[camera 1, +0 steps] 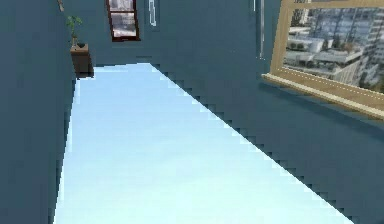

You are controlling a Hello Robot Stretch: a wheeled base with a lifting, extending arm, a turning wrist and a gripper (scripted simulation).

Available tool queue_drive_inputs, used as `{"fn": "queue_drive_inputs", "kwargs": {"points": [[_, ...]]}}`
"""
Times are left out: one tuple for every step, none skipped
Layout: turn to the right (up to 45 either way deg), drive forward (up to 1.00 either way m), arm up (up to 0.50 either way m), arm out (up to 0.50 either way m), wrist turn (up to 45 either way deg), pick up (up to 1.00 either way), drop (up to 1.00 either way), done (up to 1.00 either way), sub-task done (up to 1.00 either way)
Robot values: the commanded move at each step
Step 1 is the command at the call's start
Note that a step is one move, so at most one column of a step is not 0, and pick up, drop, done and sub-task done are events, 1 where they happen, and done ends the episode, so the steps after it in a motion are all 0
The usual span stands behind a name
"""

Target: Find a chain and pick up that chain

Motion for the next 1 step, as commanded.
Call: {"fn": "queue_drive_inputs", "kwargs": {"points": [[0.0,0.0,0.0,0.0,0.0,0.0,0.0,1.0,0.0]]}}
